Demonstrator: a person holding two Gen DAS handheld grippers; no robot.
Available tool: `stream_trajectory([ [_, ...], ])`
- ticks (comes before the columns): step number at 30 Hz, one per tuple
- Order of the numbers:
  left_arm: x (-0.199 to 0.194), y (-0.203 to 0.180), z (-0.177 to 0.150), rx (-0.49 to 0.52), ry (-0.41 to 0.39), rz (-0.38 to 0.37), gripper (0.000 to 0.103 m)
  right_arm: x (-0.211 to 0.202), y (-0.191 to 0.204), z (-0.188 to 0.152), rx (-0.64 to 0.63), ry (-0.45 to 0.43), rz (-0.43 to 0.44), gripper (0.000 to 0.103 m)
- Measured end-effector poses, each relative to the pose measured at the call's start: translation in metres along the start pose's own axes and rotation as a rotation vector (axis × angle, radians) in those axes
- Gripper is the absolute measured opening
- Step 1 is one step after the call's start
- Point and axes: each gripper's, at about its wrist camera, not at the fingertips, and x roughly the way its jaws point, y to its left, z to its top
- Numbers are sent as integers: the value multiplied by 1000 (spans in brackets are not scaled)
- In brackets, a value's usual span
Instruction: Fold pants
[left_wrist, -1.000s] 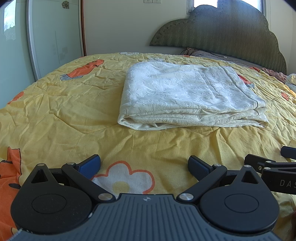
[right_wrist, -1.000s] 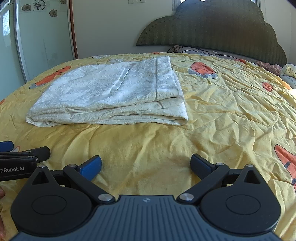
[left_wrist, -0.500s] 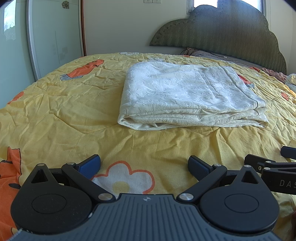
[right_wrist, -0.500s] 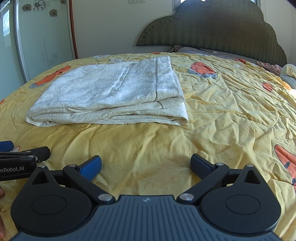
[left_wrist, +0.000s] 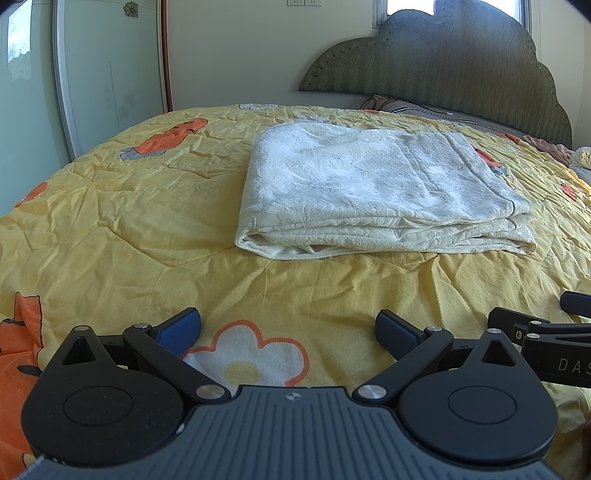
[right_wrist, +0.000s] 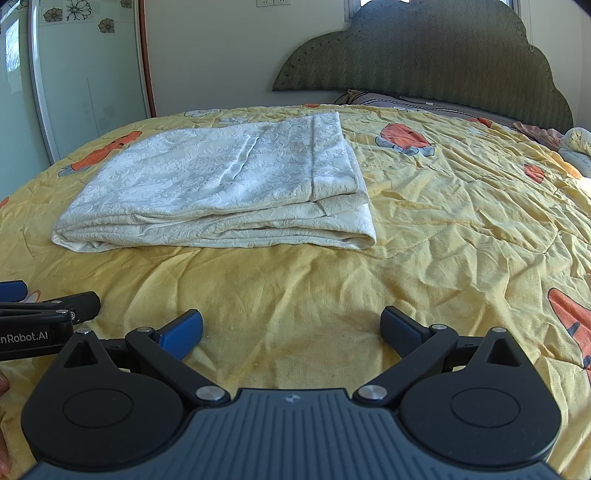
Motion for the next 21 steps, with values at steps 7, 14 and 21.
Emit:
stream_trajectory([
  [7, 0, 0, 0, 0, 0, 0, 102, 0, 0, 0, 0, 0, 0, 103],
  [14, -1, -2, 0, -5, -3, 12, 103, 0, 0, 0, 2, -1, 10, 103],
  [21, -1, -1, -1, -11, -1, 10, 103, 1, 3, 0, -23, 5, 6, 103],
])
